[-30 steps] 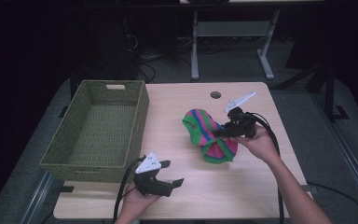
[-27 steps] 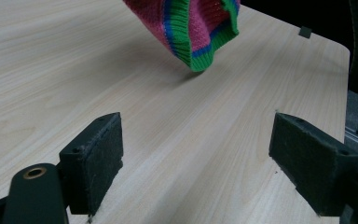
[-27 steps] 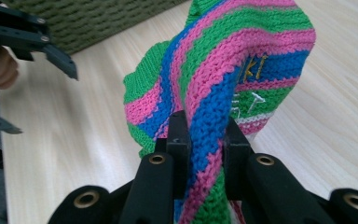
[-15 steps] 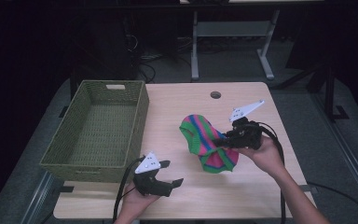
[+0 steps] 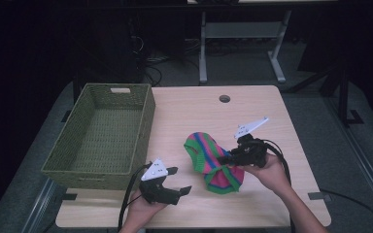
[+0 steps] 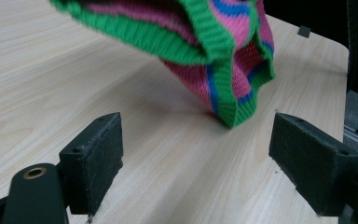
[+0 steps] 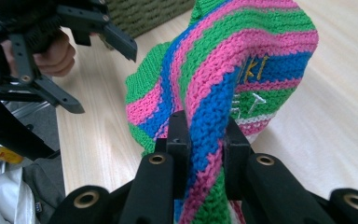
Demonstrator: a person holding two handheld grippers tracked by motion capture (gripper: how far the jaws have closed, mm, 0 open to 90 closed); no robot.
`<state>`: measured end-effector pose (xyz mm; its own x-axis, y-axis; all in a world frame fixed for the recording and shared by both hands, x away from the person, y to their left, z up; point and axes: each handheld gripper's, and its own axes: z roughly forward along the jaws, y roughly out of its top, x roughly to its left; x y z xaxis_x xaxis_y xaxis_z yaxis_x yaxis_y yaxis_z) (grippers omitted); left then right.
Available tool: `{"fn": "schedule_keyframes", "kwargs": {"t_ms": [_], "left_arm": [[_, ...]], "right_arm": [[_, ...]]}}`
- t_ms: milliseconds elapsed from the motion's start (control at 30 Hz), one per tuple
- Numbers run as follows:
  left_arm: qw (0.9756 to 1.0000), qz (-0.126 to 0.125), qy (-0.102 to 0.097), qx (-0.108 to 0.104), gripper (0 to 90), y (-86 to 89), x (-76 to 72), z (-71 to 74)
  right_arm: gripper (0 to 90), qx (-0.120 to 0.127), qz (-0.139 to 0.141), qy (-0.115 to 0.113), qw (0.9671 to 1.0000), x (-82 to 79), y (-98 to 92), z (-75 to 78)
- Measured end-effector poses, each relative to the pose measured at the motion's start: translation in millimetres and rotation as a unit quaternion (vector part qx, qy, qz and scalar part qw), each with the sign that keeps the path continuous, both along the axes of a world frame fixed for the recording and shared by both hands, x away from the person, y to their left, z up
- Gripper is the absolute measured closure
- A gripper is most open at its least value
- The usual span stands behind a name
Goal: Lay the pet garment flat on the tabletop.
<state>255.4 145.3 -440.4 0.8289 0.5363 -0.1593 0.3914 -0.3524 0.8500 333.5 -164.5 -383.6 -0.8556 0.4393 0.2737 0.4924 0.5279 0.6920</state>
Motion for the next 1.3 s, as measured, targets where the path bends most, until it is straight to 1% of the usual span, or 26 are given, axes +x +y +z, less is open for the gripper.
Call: {"fn": "schedule_keyframes", "kwargs": {"t_ms": [33,67,100,133,167,200,233,267,300,367,467,500,533,567,600,633,733,800,833,900,967,1133,1167,1200,1233,1300], "left_arm": [[1.0,0.0,0.0,0.0,17.2,0.2,0.3,-0.3],[1.0,0.0,-0.001,0.0,17.2,0.6,0.8,-0.7],[1.0,0.0,0.0,0.0,17.2,0.8,1.0,-0.8],[1.0,0.0,0.0,0.0,17.1,0.8,1.0,-0.8],[1.0,0.001,-0.001,0.0,17.2,0.8,0.4,-0.3],[1.0,0.001,-0.001,0.0,17.1,0.8,0.4,-0.3],[1.0,-0.001,-0.002,0.001,17.1,0.7,0.0,0.1],[1.0,-0.001,-0.002,0.001,17.2,0.7,0.0,0.1],[1.0,-0.001,-0.002,0.001,17.1,0.2,-0.4,0.0],[1.0,-0.003,-0.001,0.001,17.1,-0.7,-0.4,-0.3],[1.0,-0.005,-0.004,0.005,17.1,-2.1,-0.9,-0.4],[1.0,-0.005,-0.005,0.006,17.1,-2.4,-1.0,-0.4],[1.0,-0.005,-0.005,0.006,17.1,-2.4,-1.0,-0.4],[1.0,-0.005,-0.005,0.005,17.1,-2.1,-0.9,-0.3],[1.0,-0.005,-0.005,0.005,17.1,-2.1,-0.9,-0.3],[1.0,-0.004,-0.004,0.004,17.1,-1.7,-0.8,-0.1],[1.0,-0.004,-0.004,0.004,17.1,-1.2,-0.7,0.1],[1.0,-0.004,-0.003,0.003,17.1,-1.0,-0.6,0.1],[1.0,-0.004,-0.003,0.003,17.1,-1.3,-0.7,0.2],[1.0,-0.004,-0.004,0.002,17.1,-1.6,-0.9,0.0],[1.0,-0.005,-0.004,0.003,17.1,-2.0,-1.1,0.1],[1.0,-0.005,-0.005,0.003,17.1,-2.0,-1.1,0.2],[1.0,-0.004,-0.003,0.002,17.1,-1.9,-0.8,-0.1],[1.0,-0.004,-0.003,0.002,17.1,-1.9,-0.8,-0.1],[1.0,-0.004,-0.003,0.002,17.1,-1.7,-0.7,-0.2],[1.0,-0.005,-0.003,0.003,17.1,-0.9,-0.5,0.1]], "right_arm": [[77.8,-0.004,-0.002,0.004,1.0,0.7,1.6,-4.1],[77.8,-0.004,-0.002,0.004,1.0,0.7,1.6,-4.1],[77.8,-0.008,-0.007,0.008,0.9999,3.3,2.5,-11.3],[77.8,-0.008,-0.007,0.008,0.9999,3.3,2.5,-11.3],[77.8,-0.007,-0.011,0.019,0.9997,5.9,2.2,-18.3],[77.8,-0.007,-0.011,0.019,0.9997,5.9,2.2,-18.3],[77.8,-0.005,-0.015,0.026,0.9995,6.9,2.1,-24.0],[77.8,-0.005,-0.015,0.026,0.9995,6.9,2.1,-24.0],[77.8,-0.012,-0.015,0.028,0.9994,7.0,2.7,-29.6],[77.8,-0.017,-0.013,0.029,0.9993,7.0,3.2,-32.9],[77.8,-0.024,-0.011,0.039,0.9989,7.2,4.1,-42.7],[77.7,-0.024,-0.008,0.045,0.9987,6.6,5.1,-48.0],[77.7,-0.024,-0.008,0.045,0.9987,6.6,5.1,-48.0],[77.7,-0.021,-0.004,0.051,0.9985,5.5,6.8,-52.5],[77.7,-0.021,-0.004,0.051,0.9985,5.5,6.8,-52.5],[77.7,-0.021,0.001,0.053,0.9984,4.2,8.8,-56.0],[77.7,-0.021,0.006,0.05,0.9985,2.2,10.5,-58.2],[77.6,-0.017,0.01,0.053,0.9984,-0.2,11.7,-59.6],[77.5,-0.015,0.018,0.055,0.9982,-2.0,12.7,-61.2],[77.5,-0.018,0.021,0.053,0.9982,-3.0,13.0,-61.6],[77.2,-0.015,0.028,0.057,0.9979,-5.5,14.1,-63.3],[76.6,-0.013,0.04,0.056,0.9976,-7.7,16.2,-64.5],[76.0,-0.022,0.044,0.05,0.9976,-9.2,18.1,-64.0],[76.0,-0.022,0.044,0.05,0.9976,-9.2,18.1,-64.0],[74.9,-0.027,0.044,0.043,0.9978,-9.7,18.8,-63.6],[73.2,-0.025,0.045,0.044,0.9977,-8.7,17.9,-63.7]]}}
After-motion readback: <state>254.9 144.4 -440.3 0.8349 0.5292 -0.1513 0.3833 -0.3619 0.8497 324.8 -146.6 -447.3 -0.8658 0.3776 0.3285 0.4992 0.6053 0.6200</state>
